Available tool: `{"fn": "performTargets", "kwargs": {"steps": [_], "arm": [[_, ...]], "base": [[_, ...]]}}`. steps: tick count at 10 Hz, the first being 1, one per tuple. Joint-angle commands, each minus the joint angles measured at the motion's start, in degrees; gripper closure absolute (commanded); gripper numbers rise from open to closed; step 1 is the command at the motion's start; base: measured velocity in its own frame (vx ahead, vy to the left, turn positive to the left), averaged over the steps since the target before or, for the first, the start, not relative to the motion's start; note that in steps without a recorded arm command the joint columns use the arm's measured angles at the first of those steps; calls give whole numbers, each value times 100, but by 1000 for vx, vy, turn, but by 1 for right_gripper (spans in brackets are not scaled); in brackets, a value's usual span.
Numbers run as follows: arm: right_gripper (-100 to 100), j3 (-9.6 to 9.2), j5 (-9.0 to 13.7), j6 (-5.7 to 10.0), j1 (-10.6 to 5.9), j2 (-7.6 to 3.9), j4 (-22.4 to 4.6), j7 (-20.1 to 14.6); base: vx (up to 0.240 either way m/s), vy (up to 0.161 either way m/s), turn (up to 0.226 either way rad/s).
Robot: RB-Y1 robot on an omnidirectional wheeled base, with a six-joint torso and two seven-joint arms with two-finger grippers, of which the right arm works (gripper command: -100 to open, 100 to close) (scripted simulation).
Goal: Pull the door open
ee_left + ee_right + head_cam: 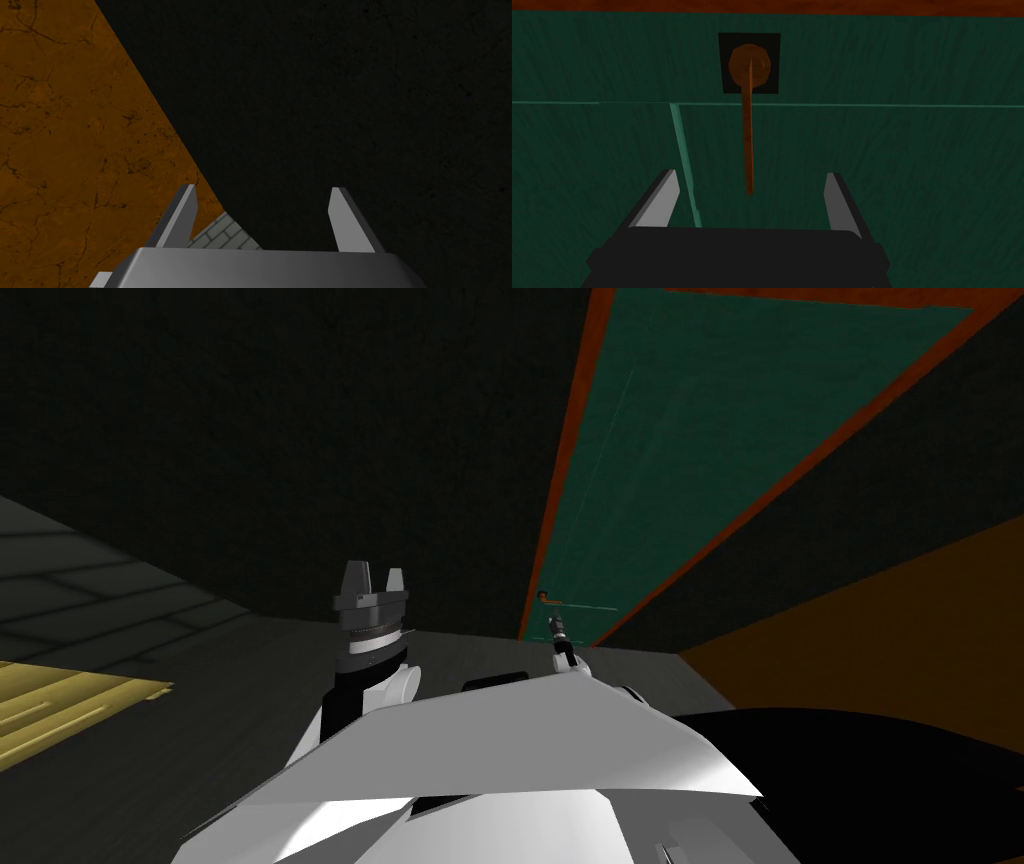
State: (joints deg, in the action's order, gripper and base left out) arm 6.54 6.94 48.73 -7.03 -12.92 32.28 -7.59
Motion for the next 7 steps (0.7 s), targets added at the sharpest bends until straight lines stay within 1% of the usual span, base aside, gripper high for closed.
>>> {"fn": "performTargets", "kwargs": {"steps": [1, 5, 6, 7], "arm": [[-100, 40, 32, 19, 57, -78, 1, -71], [-100, 162, 128, 162, 220, -316, -102, -278], [-100, 162, 128, 162, 220, -316, -102, -278], [-100, 162, 128, 162, 220, -316, -102, -278]], "base": [[209, 12, 92], [202, -19, 116], [133, -11, 36], [35, 3, -8]]}}
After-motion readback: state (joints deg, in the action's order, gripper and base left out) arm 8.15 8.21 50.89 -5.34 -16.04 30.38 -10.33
